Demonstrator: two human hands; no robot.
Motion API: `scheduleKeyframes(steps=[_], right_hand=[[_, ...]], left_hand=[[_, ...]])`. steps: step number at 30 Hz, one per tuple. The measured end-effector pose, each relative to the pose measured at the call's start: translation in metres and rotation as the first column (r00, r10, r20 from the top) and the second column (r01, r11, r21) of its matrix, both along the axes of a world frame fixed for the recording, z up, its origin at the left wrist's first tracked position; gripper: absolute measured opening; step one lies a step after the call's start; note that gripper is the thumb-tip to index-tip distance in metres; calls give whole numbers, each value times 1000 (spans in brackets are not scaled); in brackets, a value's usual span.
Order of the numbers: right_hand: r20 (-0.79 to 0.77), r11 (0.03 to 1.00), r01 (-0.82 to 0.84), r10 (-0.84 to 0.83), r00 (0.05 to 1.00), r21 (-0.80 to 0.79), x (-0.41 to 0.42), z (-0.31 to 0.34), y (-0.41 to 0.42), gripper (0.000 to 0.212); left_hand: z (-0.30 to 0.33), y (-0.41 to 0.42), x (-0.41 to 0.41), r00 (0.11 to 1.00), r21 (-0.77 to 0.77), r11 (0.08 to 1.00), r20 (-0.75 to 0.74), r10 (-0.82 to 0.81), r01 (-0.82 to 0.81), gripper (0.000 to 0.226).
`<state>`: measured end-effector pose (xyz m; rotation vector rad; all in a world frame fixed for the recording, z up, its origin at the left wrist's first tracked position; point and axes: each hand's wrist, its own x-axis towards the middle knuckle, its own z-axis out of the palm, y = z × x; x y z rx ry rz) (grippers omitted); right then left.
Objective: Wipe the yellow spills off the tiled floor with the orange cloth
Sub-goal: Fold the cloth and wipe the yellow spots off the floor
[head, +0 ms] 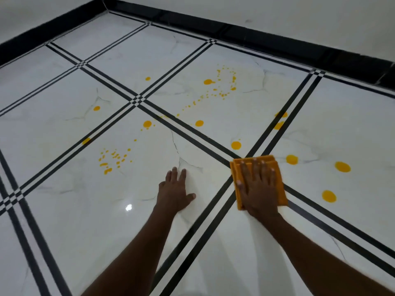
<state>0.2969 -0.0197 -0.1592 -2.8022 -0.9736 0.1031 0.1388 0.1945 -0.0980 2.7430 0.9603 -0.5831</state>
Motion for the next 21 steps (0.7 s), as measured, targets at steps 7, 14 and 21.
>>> scheduleKeyframes(steps=[7,14,21], right_hand=[[-21,825,-564,565,825,32,-19,0,89,64],[51,999,41,-41,998,-5,55,0,43,65],[-60,934,-351,347,936,-65,86,10,97,69]], left_hand=[[3,5,15,1000,26,999,6,-25,25,102],[-6,2,22,992,-12,999,119,46,-45,103],[-19,0,36,995,-33,999,102,18,-15,121]])
